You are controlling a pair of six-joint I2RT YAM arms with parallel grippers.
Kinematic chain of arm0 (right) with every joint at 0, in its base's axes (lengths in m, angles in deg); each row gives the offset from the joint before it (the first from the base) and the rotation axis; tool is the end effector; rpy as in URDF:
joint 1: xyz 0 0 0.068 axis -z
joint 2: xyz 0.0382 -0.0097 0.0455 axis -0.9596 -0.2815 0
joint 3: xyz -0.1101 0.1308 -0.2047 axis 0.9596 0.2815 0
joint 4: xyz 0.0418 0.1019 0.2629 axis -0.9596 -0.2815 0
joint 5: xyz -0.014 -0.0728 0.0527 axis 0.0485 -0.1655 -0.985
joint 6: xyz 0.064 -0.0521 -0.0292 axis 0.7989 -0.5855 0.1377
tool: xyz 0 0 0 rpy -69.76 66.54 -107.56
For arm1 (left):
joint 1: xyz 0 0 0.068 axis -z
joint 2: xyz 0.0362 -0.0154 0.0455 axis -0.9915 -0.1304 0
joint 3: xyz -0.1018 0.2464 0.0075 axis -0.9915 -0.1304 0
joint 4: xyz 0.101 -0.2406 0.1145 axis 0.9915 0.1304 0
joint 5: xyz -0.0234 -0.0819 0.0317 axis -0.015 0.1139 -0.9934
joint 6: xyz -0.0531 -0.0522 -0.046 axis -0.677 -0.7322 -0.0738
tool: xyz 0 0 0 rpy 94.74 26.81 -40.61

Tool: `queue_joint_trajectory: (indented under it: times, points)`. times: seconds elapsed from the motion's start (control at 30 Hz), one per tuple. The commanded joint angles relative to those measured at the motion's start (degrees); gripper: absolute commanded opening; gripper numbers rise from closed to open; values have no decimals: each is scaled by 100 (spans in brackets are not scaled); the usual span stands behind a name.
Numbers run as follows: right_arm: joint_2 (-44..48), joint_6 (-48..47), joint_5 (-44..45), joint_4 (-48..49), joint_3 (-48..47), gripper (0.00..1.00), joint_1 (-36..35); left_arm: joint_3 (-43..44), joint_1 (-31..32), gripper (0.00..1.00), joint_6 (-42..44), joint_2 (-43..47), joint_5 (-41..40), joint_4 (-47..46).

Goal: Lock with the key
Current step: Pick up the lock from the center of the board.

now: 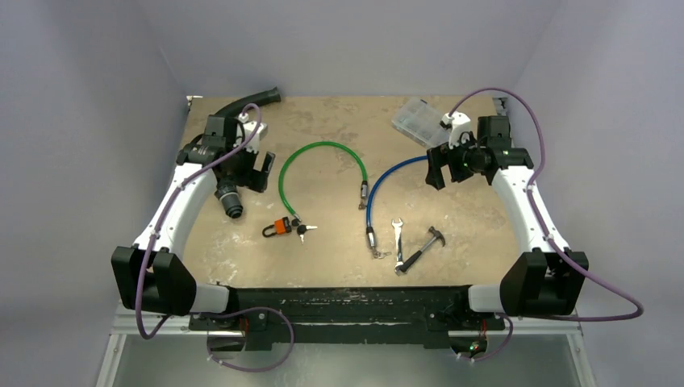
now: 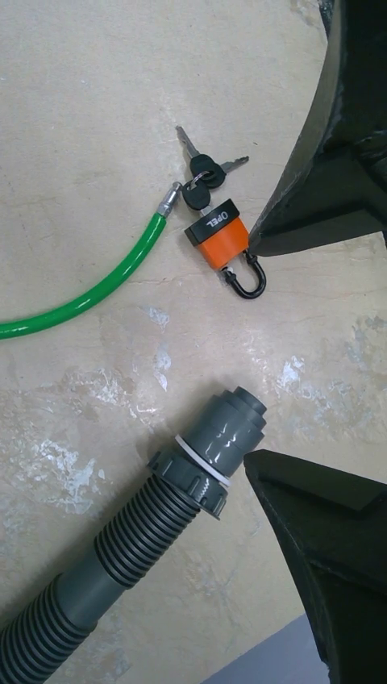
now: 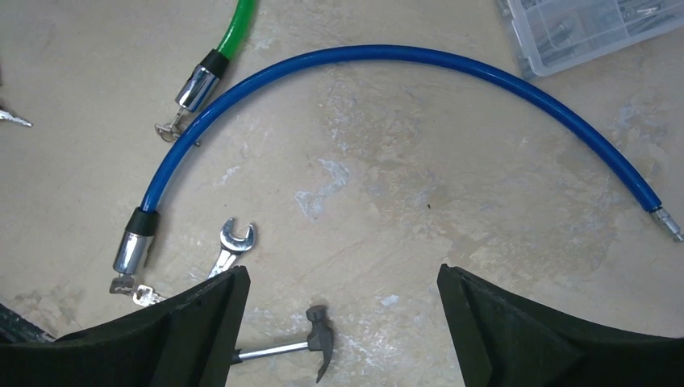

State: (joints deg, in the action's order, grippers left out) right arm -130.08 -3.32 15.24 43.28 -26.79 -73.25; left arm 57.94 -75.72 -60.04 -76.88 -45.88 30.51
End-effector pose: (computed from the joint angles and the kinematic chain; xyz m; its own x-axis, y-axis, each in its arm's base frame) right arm 0.3338 0.0264 0.2763 -0.6460 -0.3050 -0.6997 -0.4736 0.8791 0.0541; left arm 0.3256 -0.0445 0.2671 -0.7930 0.2366 -0.5614 0.2733 0.9617 0.0192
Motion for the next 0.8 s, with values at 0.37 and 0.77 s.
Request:
queue_joint_trajectory:
  times: [0.37, 0.77]
  points:
    - [401, -64, -532, 243, 137, 99, 4, -1504, 85, 100, 2810, 1191, 586, 395]
    - [1309, 18, -634, 1000, 815, 99, 6, -2680, 106, 100, 3833, 1877, 1386, -269]
